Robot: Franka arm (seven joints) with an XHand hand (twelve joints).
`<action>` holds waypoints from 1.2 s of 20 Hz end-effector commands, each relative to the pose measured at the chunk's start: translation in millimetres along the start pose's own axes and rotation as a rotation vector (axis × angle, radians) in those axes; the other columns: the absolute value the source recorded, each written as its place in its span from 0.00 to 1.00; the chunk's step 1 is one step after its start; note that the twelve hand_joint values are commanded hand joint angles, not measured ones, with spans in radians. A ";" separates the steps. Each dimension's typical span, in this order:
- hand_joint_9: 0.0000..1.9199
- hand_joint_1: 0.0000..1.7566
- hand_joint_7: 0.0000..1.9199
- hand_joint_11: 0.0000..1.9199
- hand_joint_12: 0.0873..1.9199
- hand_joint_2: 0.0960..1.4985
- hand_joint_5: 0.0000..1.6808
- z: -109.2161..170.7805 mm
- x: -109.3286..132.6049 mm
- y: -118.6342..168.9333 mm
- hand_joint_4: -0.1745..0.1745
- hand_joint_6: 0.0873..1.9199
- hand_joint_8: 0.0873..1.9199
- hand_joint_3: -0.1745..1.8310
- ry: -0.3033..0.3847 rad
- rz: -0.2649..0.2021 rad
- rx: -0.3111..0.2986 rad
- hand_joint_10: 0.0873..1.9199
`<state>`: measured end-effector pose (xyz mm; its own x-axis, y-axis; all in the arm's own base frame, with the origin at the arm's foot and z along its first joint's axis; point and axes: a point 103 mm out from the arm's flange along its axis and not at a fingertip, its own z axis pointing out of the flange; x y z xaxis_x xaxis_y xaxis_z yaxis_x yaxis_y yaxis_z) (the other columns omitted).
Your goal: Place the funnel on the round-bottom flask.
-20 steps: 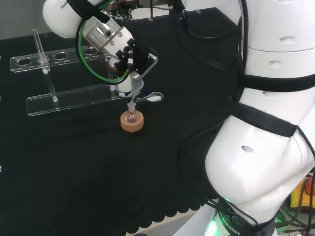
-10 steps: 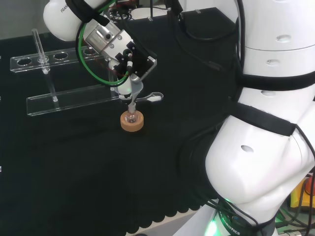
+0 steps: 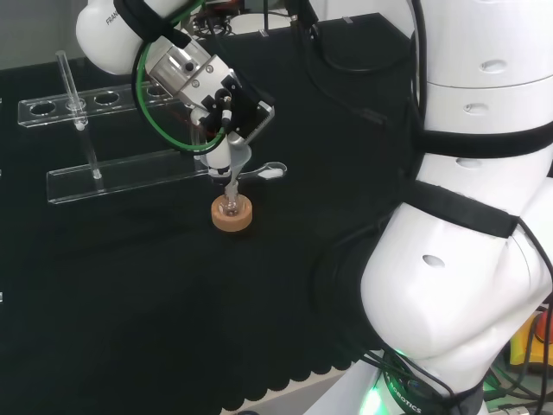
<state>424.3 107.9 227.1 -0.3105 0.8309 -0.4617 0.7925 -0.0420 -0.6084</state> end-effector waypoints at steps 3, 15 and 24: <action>0.49 0.43 0.26 0.30 0.64 0.42 0.23 0.1 -0.2 -2.3 0.44 0.07 0.30 0.41 0.002 0.013 0.016 0.18; 0.43 0.28 0.20 0.28 0.65 0.38 0.16 -0.6 1.1 -11.5 0.44 0.00 0.31 0.33 -0.001 0.026 0.016 0.22; 0.40 0.26 0.17 0.27 0.65 0.39 0.15 -4.6 -5.7 -23.4 0.45 0.00 0.30 0.30 0.006 0.035 -0.013 0.23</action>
<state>412.4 108.6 240.2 -0.2892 0.8290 -0.4787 0.7978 -0.0676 -0.5991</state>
